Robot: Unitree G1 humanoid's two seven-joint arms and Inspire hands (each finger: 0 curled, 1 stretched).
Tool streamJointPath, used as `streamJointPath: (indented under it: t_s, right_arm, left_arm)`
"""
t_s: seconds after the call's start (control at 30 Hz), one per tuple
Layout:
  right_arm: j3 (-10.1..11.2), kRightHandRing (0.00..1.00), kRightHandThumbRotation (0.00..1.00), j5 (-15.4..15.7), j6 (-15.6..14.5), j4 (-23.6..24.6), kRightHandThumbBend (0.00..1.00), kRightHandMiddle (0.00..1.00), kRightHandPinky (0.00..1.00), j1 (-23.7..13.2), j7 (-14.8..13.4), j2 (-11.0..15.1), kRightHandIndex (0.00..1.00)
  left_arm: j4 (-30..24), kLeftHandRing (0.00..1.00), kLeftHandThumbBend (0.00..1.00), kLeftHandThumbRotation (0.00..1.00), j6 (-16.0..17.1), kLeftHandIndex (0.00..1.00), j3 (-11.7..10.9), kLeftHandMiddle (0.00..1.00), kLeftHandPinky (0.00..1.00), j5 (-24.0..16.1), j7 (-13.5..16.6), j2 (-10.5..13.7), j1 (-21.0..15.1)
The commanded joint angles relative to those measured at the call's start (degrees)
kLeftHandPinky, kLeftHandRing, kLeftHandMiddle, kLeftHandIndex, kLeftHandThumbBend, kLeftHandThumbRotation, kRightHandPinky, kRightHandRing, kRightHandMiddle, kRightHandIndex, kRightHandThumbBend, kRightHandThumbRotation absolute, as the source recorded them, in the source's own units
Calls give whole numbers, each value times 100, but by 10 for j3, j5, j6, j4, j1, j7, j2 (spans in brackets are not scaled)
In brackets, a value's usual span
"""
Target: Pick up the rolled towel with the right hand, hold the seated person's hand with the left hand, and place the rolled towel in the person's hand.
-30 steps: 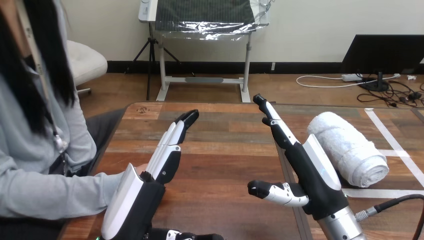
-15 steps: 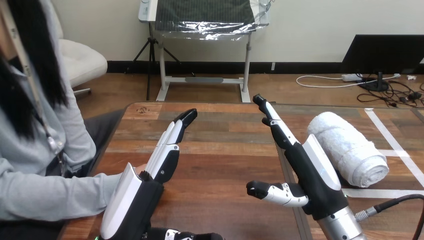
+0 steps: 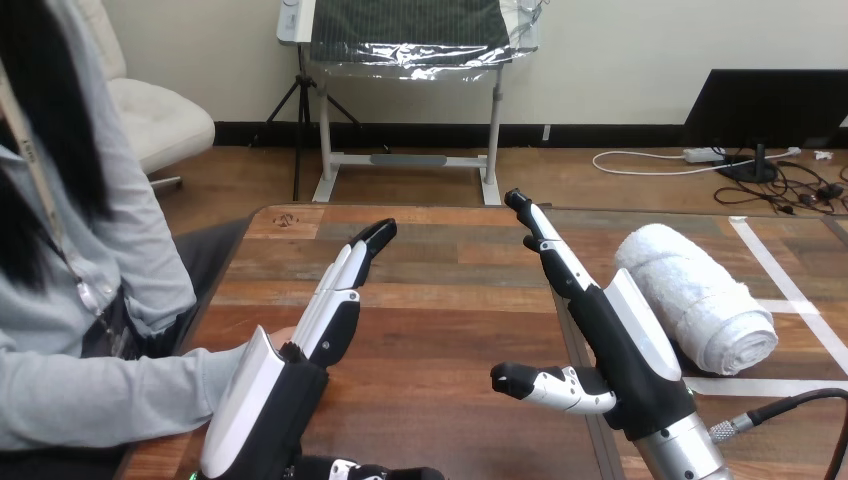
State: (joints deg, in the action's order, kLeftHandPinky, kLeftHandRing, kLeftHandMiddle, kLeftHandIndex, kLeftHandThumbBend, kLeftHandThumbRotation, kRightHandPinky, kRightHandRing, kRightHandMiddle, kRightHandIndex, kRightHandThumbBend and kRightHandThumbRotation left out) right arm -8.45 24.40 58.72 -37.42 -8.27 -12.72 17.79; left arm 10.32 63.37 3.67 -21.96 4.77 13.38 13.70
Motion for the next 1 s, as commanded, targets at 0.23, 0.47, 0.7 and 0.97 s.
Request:
streamJointPath:
  t_s: [0.23, 0.47, 0.7, 0.97]
  right_arm:
    - [16, 100, 88, 1, -9, 31, 100, 100, 92, -21, -12, -2, 100]
    - [18, 100, 84, -4, -14, 35, 100, 100, 90, -25, -10, -1, 100]
    - [23, 100, 81, -13, -20, 34, 100, 100, 89, -36, -9, 1, 100]
    - [34, 100, 76, -23, -28, 35, 100, 100, 88, -52, -11, 2, 100]
  left_arm:
    - [4, 100, 100, 80, 2, 100, 5, 100, 100, 28, -13, 7, -29]
    - [8, 100, 100, 80, 3, 100, 3, 100, 100, 31, -17, 3, -33]
    - [4, 100, 100, 80, -8, 100, 7, 100, 100, 41, -26, 0, -32]
    - [1, 100, 100, 80, -12, 100, 6, 100, 100, 43, -32, -2, -32]
